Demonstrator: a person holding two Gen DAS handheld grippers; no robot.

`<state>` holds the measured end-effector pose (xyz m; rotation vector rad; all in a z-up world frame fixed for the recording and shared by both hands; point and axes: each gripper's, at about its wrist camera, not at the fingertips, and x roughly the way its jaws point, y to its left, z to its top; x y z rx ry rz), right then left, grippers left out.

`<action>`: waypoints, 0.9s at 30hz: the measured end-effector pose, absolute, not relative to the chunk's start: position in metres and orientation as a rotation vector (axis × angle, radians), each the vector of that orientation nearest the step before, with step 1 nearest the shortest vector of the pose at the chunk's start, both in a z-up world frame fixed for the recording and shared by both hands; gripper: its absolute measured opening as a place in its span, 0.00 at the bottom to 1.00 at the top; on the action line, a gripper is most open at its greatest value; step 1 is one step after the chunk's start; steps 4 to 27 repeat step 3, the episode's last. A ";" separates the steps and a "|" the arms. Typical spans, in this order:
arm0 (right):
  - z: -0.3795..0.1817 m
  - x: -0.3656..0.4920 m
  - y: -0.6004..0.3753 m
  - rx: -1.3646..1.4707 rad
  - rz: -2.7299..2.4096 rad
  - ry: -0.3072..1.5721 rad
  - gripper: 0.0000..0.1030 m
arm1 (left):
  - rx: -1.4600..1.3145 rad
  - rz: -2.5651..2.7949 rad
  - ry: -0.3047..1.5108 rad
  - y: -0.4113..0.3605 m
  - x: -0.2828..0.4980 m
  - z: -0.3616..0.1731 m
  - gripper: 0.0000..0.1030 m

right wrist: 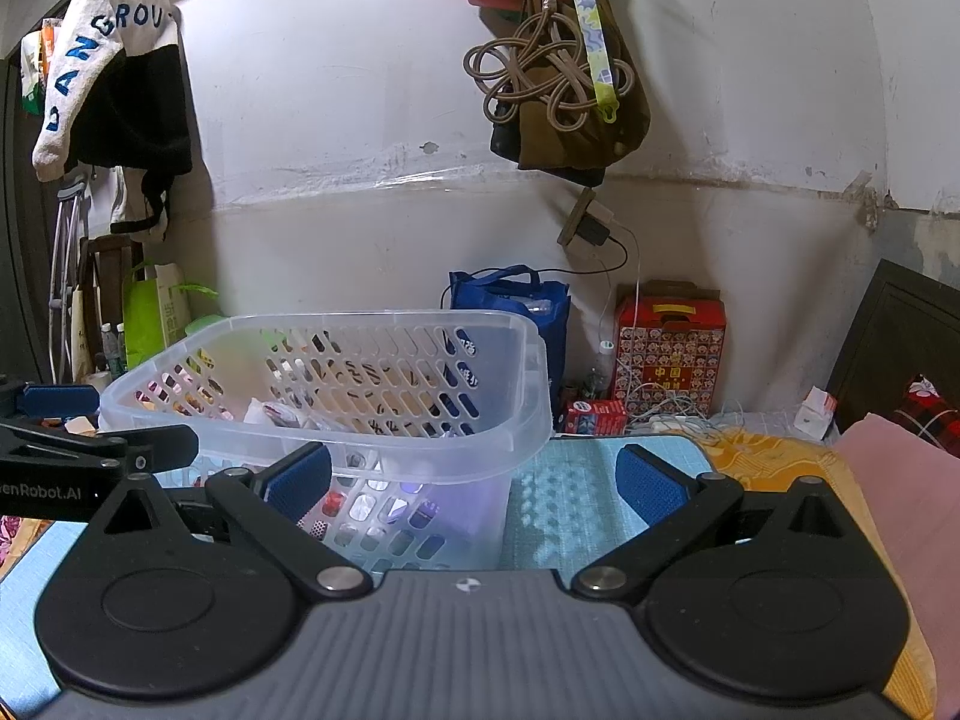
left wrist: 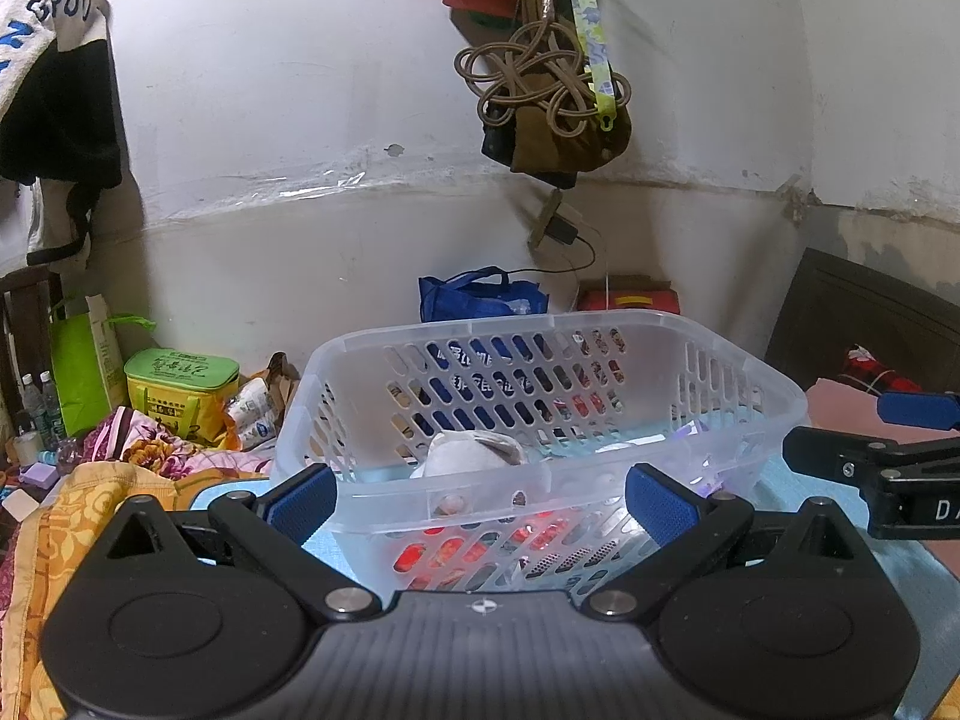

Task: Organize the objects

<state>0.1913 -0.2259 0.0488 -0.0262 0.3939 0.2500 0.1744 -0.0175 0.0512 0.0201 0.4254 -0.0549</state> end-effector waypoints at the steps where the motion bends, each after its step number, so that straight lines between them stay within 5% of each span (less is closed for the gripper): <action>1: 0.048 0.191 -0.226 -0.026 0.249 0.394 1.00 | 0.024 -0.047 0.421 -0.018 0.173 0.051 1.00; 27: 0.049 0.191 -0.226 -0.025 0.250 0.394 1.00 | 0.030 -0.038 0.415 -0.017 0.173 0.052 1.00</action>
